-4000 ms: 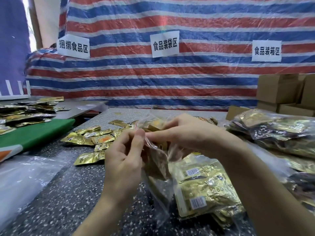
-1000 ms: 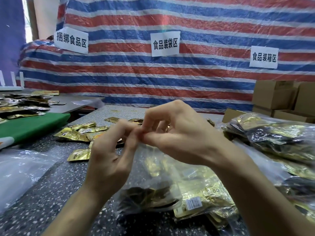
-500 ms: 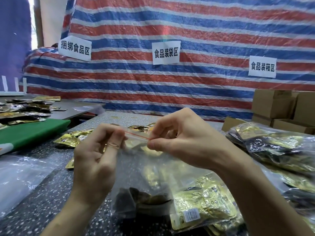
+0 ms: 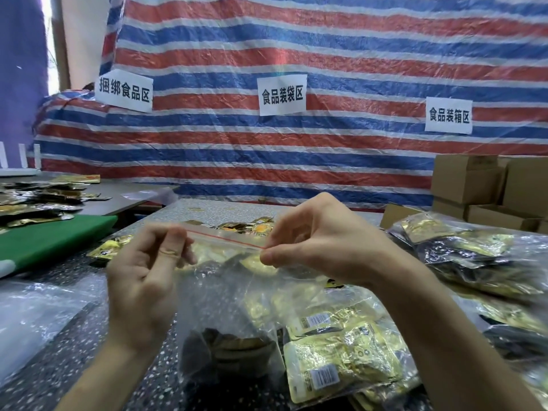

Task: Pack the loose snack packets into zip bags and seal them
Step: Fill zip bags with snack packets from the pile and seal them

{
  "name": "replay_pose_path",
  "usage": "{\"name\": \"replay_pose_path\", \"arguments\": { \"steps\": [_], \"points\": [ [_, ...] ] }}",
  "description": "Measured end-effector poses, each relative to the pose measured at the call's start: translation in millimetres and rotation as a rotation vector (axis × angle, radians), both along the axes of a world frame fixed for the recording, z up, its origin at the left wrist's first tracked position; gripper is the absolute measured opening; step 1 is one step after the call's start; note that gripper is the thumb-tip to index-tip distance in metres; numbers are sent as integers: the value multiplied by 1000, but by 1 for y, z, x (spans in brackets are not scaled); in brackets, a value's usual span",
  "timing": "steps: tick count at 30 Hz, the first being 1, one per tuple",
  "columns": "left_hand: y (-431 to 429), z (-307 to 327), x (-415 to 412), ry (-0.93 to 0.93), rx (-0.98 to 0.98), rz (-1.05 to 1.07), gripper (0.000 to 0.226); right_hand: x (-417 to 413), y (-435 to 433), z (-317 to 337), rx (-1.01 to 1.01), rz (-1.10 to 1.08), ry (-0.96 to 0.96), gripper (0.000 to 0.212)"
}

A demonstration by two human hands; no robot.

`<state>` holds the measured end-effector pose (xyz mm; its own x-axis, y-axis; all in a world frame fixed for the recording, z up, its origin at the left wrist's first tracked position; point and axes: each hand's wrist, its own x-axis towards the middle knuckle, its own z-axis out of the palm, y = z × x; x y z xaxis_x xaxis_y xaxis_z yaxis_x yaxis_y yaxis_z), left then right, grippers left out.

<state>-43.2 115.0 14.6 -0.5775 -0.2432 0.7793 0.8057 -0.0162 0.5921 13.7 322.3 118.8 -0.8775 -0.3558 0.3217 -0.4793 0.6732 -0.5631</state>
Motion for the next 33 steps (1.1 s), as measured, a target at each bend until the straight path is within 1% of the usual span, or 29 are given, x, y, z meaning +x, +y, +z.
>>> {"name": "replay_pose_path", "arguments": {
  "steps": [2, 4, 5, 8, 14, 16, 20, 21, 25, 27, 30, 33],
  "points": [
    [3, -2, -1, -77, 44, -82, 26, -1, 1, -1, 2, -1, 9, 5],
    [4, -3, -1, -122, 51, -130, 38, -2, 3, 0, -13, -5, 33, 6],
    [4, -2, -1, -123, 54, -146, 42, -2, 5, 1, -26, -6, 44, 8],
    [3, 0, 1, -96, 52, -189, 44, -2, 9, 2, -55, -13, 61, 12],
    [4, 4, 11, -7, -69, -172, 55, -5, 17, 3, -15, -29, 91, 7],
    [5, 5, 14, 17, -111, -162, 51, -5, 20, 3, 5, -17, 72, 7],
    [5, 7, 16, 32, -156, -140, 21, -6, 22, 2, 48, 0, 63, 8],
    [6, 7, 17, 36, -152, -132, 18, -6, 21, 2, 59, -1, 59, 8],
    [3, 9, 19, 36, -111, -69, 16, -3, 20, 3, 116, 1, 21, 16],
    [2, 10, 20, 42, -106, -48, 19, 0, 15, 3, 138, 13, 34, 17],
    [7, 9, 25, 77, -193, -71, 21, 5, -7, 0, 183, 22, 133, 22],
    [12, 8, 30, 87, -236, -81, 14, 12, -31, -5, 260, 73, 249, 15]
  ]
}}
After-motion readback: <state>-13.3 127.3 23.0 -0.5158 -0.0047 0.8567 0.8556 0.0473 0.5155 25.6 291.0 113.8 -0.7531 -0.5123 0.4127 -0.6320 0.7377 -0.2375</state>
